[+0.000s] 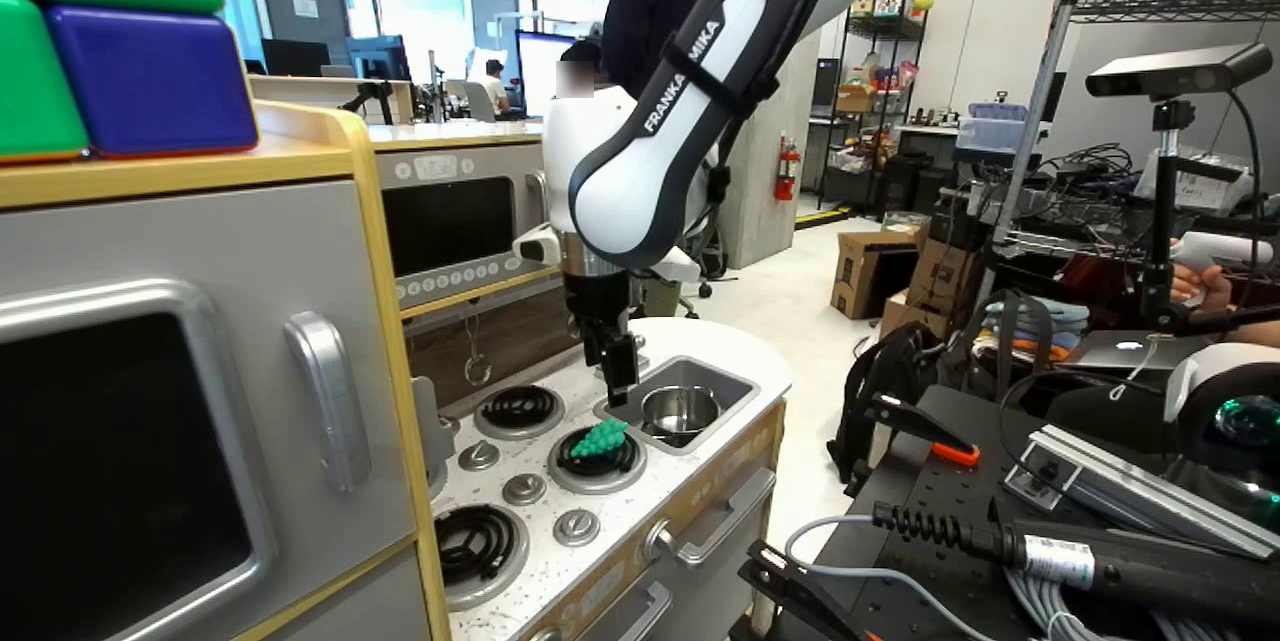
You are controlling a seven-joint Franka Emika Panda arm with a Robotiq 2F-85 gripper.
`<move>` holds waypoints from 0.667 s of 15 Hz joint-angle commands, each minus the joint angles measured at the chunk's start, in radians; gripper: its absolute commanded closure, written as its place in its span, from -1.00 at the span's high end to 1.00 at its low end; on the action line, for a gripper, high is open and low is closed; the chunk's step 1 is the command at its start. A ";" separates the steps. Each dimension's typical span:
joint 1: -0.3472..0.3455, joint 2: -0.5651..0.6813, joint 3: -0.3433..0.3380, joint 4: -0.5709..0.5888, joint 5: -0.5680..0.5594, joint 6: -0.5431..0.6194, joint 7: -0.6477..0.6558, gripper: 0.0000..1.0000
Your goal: Take the blue toy from the stove and put it in the pot
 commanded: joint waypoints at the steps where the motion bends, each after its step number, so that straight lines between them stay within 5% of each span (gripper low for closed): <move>1: 0.011 0.138 0.009 0.184 0.047 -0.106 -0.060 1.00; 10: 0.060 0.323 -0.012 0.416 0.049 -0.218 -0.073 1.00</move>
